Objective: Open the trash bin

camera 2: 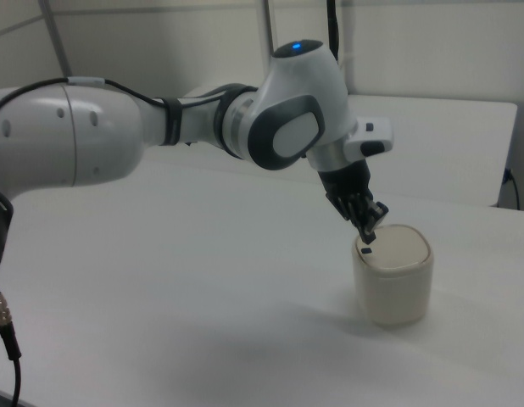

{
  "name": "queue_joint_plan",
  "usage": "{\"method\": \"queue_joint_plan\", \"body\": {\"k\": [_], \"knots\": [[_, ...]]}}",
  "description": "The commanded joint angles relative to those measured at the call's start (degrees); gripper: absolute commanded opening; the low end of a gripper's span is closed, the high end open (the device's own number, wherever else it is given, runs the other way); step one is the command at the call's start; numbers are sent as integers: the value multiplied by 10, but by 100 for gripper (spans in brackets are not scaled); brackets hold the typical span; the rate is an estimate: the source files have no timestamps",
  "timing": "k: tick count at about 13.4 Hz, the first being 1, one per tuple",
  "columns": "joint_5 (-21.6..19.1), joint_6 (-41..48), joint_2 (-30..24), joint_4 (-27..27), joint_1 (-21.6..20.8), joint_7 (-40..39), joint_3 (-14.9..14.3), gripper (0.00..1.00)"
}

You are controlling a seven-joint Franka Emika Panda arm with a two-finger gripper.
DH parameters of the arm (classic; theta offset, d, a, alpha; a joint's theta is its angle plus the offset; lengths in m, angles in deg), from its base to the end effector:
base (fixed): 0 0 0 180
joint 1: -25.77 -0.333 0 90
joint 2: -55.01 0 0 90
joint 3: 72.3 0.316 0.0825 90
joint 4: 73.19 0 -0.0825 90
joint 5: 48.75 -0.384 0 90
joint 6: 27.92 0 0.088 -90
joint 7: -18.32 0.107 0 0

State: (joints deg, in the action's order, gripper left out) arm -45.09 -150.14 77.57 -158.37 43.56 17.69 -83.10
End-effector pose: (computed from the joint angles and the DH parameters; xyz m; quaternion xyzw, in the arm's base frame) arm 0.6223 -0.3192 0.4775 0.9660 -0.2147 0.1087 0.0942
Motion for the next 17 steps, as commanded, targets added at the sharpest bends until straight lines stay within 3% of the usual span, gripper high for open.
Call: {"method": "queue_joint_plan", "body": {"k": [1, 6, 10, 17], "knots": [[13, -34, 32, 7, -6, 18, -5, 0], [13, -39, 46, 6, -8, 17, -4, 0], [12, 20, -5, 10, -18, 15, 3, 0], [12, 208, -97, 8, -175, 13, 12, 0]]}}
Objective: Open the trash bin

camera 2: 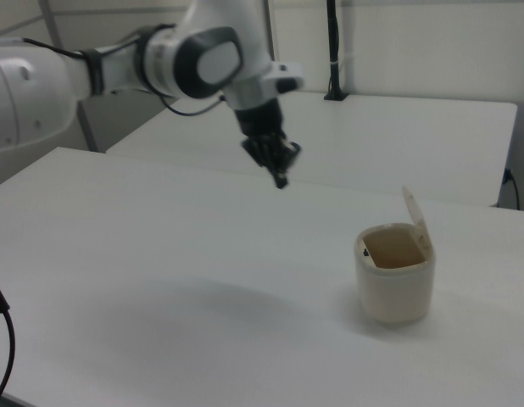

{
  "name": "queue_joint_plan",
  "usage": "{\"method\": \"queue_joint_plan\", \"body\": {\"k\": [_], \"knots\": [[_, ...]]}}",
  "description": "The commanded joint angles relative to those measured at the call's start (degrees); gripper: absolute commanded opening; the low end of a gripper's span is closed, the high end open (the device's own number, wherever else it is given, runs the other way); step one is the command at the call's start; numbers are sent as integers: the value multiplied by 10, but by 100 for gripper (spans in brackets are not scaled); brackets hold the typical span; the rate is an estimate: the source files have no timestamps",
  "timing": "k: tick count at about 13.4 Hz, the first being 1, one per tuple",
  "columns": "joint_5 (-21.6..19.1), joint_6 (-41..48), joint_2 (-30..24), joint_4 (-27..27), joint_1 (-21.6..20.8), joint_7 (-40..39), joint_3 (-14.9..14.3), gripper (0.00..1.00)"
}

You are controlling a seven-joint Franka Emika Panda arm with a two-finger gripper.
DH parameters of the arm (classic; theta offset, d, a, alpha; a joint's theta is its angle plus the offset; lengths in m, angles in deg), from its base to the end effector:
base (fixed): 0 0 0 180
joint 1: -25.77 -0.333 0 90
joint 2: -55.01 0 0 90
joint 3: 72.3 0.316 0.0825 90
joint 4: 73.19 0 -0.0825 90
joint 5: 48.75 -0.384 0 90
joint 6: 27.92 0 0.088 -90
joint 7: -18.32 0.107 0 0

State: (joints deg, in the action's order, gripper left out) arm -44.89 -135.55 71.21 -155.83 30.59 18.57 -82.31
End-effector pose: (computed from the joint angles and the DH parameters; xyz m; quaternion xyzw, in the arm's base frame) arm 0.6424 -0.1600 0.5465 0.9883 -0.1178 0.0708 0.0662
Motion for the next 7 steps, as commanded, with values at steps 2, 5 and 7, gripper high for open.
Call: {"method": "queue_joint_plan", "body": {"k": [2, 5, 7], "knots": [[11, 101, -54, -18, -47, 4, 51, 0], [8, 149, -79, -26, -54, 2, 95, 0], [3, 180, -93, -30, -59, 8, 106, 6]]}}
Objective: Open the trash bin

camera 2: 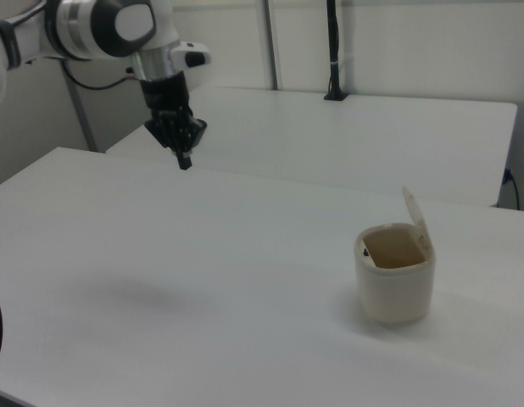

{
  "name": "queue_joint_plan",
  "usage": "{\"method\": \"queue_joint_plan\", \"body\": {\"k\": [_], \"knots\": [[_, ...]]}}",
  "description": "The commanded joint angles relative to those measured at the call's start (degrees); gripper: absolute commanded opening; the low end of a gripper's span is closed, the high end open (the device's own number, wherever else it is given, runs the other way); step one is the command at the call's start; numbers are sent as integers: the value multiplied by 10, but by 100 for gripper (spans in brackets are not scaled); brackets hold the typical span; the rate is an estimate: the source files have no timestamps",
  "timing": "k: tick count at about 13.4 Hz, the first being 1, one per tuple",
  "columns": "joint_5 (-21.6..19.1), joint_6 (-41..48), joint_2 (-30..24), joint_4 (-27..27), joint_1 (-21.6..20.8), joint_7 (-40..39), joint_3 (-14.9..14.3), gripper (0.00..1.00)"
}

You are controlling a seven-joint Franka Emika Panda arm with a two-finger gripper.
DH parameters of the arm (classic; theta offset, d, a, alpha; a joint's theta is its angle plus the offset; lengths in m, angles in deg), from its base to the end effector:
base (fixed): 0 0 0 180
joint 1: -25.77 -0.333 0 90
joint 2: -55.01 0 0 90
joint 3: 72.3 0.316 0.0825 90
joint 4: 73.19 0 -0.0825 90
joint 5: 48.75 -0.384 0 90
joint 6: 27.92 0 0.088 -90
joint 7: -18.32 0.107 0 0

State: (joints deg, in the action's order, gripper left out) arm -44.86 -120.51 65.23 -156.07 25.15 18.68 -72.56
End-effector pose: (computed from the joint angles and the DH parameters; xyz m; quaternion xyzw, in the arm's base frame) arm 0.6122 -0.0029 0.5834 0.9994 0.0017 -0.0042 0.0343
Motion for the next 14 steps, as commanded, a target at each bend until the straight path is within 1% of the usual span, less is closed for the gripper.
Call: {"method": "queue_joint_plan", "body": {"k": [1, 2, 3, 4, 5, 14], "knots": [[2, 36, -34, -27, -5, 8, 9, 14], [2, 43, -35, -26, -5, 8, 8, 29], [2, 48, -35, -23, -5, 8, 8, 47], [8, 46, -35, -23, -5, 7, 8, 93], [10, 47, -35, -25, -5, 7, 7, 100], [9, 45, -58, -24, 11, 1, -1, 100]]}}
